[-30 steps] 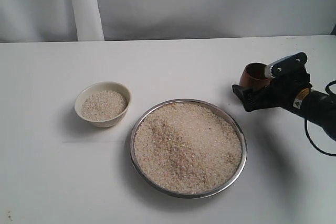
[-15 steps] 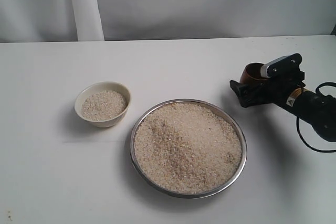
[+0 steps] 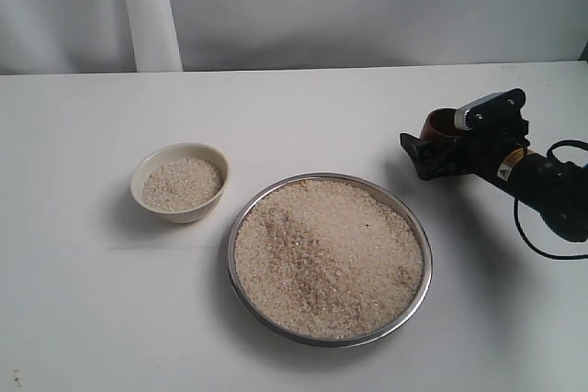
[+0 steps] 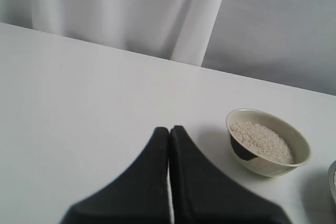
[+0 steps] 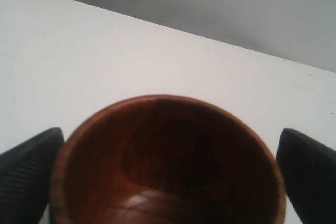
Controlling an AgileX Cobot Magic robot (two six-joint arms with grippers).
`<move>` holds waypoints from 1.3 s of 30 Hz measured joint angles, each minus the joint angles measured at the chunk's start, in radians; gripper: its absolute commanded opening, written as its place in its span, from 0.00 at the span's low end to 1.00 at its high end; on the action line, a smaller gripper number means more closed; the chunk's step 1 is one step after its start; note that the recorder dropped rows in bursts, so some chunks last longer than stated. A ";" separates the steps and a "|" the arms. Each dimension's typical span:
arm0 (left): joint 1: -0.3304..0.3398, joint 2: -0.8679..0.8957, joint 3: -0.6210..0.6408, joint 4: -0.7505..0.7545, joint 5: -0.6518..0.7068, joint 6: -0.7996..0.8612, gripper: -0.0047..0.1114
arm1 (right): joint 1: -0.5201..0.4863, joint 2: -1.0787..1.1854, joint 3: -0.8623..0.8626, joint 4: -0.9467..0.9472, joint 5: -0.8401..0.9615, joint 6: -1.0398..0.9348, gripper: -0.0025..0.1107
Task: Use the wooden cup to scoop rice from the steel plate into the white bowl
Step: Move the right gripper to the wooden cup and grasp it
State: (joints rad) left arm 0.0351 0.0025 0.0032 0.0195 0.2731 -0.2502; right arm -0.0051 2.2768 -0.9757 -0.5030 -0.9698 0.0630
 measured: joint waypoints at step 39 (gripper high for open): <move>0.000 0.000 0.000 0.000 0.000 0.000 0.04 | 0.000 0.000 0.000 -0.032 0.091 0.045 0.15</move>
State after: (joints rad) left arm 0.0351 0.0025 0.0032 0.0195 0.2731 -0.2502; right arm -0.0051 2.2768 -0.9757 -0.5348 -0.8785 0.1076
